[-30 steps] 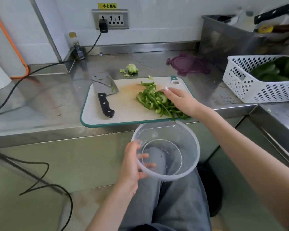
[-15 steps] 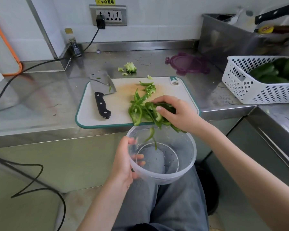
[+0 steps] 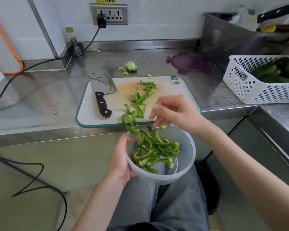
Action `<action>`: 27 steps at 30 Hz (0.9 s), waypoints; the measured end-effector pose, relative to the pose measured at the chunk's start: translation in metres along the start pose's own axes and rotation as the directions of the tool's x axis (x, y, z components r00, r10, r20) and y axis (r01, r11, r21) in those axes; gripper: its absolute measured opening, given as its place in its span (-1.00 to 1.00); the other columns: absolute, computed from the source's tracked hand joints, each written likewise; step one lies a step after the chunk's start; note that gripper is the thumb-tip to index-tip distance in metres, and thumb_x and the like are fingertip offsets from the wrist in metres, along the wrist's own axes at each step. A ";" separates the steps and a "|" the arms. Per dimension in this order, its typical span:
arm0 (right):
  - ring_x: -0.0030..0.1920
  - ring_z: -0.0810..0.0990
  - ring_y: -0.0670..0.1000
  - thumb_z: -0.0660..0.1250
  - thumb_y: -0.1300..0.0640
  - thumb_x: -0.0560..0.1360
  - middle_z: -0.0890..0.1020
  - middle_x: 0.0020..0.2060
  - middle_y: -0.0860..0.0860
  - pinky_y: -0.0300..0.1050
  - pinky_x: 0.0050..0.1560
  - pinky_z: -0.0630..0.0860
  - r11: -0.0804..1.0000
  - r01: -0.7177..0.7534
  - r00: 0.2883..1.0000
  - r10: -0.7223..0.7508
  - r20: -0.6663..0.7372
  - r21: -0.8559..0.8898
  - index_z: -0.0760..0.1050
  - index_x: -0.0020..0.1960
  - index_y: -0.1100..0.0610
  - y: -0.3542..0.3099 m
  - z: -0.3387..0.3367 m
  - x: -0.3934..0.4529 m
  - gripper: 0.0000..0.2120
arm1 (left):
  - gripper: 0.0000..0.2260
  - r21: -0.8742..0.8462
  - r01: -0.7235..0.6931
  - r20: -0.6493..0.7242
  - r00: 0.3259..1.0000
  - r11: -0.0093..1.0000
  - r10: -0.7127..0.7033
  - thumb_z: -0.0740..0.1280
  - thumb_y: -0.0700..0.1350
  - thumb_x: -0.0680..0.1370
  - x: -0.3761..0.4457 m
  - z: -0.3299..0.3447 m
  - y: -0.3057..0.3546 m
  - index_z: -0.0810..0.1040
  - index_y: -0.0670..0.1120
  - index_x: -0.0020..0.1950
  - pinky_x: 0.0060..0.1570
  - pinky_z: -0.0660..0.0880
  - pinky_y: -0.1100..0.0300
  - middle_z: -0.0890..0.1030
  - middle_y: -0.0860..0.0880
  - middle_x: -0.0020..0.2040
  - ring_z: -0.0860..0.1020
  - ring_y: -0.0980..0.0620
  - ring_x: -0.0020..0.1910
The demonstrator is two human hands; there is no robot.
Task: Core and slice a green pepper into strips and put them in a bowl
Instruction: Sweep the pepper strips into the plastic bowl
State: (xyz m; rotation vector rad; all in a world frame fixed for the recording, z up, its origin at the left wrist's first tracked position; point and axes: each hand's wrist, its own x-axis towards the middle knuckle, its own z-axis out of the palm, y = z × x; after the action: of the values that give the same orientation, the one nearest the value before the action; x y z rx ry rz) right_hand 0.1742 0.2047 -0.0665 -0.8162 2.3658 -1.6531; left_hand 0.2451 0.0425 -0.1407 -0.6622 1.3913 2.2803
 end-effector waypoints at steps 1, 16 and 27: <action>-0.22 0.65 -0.03 0.29 0.20 0.55 0.65 -0.20 -0.05 -0.20 -0.22 0.57 0.994 0.069 0.996 -0.074 -0.059 -0.083 0.56 -0.05 0.21 -0.001 0.003 0.008 -0.90 | -0.78 0.002 -0.001 0.009 1.000 1.000 0.001 0.15 0.00 0.46 0.000 0.000 0.000 0.52 -0.07 -0.09 -0.39 0.54 0.08 0.64 -0.15 -0.33 0.61 -0.13 -0.39; -0.03 0.57 -0.03 0.45 0.23 0.39 0.64 -0.11 -0.03 -0.04 0.08 0.47 0.837 0.314 0.945 -0.228 0.235 -0.449 0.60 -0.10 0.13 0.022 0.019 0.023 -0.90 | -0.75 -0.031 -0.014 0.051 0.999 0.999 0.015 0.16 0.01 0.47 0.000 -0.003 0.007 0.49 -0.08 0.03 -0.17 0.51 -0.03 0.63 -0.15 -0.25 0.60 -0.19 -0.21; 0.28 0.43 -0.03 0.12 0.07 0.63 0.48 0.30 0.06 -0.36 0.20 0.28 0.930 -0.131 0.968 0.045 -0.248 -0.343 0.45 0.31 0.09 0.030 -0.018 0.096 -0.70 | -0.75 0.022 -0.004 0.064 0.998 1.000 0.003 0.15 0.01 0.47 -0.004 -0.005 0.009 0.47 -0.09 0.04 -0.42 0.53 0.07 0.63 -0.19 -0.14 0.62 -0.16 -0.28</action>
State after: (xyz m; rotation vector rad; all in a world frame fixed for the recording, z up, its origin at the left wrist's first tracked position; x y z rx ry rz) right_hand 0.0759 0.1785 -0.0688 -0.5738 2.8780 -1.3706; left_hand 0.2445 0.0336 -0.1333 -0.5758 1.3864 2.2651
